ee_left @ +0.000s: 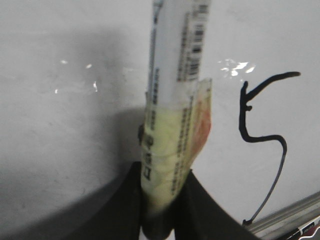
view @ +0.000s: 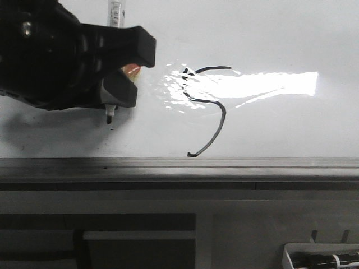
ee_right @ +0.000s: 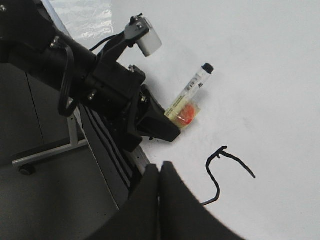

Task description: Write number 5 on whiteboard

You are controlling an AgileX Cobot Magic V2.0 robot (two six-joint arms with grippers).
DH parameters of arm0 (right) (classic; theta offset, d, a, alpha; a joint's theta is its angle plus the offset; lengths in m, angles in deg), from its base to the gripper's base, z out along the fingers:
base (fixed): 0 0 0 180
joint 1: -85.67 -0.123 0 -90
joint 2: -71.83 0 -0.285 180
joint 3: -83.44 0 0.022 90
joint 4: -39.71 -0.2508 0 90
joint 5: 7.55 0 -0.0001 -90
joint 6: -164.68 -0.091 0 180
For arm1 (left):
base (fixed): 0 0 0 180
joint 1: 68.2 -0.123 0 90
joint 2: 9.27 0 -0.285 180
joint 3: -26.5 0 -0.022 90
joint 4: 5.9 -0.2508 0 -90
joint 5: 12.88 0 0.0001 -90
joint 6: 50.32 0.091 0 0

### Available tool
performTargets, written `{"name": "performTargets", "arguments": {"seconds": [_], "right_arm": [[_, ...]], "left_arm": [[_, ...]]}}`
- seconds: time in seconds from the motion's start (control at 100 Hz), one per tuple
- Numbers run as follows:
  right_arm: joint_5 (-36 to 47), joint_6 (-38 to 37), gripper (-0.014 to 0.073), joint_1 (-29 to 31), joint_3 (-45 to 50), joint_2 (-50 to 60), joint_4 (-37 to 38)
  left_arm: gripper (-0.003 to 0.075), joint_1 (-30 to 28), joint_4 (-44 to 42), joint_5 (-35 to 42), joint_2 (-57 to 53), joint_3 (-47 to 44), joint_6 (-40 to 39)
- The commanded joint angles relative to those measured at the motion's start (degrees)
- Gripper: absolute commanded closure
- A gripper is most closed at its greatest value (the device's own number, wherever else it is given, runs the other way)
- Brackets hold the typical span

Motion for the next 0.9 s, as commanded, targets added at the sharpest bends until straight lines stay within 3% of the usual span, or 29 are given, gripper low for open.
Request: {"name": "performTargets", "arguments": {"seconds": [0.0, 0.59, 0.69, 0.8, 0.89], "right_arm": [[5.68, -0.16, 0.065, 0.43, -1.61, 0.4, -0.57], [5.84, -0.26, 0.065, 0.43, -1.61, 0.4, -0.57], [5.95, -0.26, 0.065, 0.43, -1.61, 0.4, -0.57], [5.96, -0.26, 0.065, 0.43, -1.61, 0.4, -0.57], [5.96, -0.26, 0.065, 0.43, -1.61, 0.4, -0.57]], "left_arm": [[0.0741, 0.41, 0.25, 5.65, -0.06, 1.45, -0.37], [0.0736, 0.41, 0.25, 7.51, 3.24, 1.55, -0.37], [0.0647, 0.41, 0.42, 7.51, 3.24, 1.55, -0.37], [0.0475, 0.41, 1.7, 8.5, 3.24, 1.55, -0.37], [0.0416, 0.41, 2.15, 9.7, 3.24, 1.55, -0.37]]}}
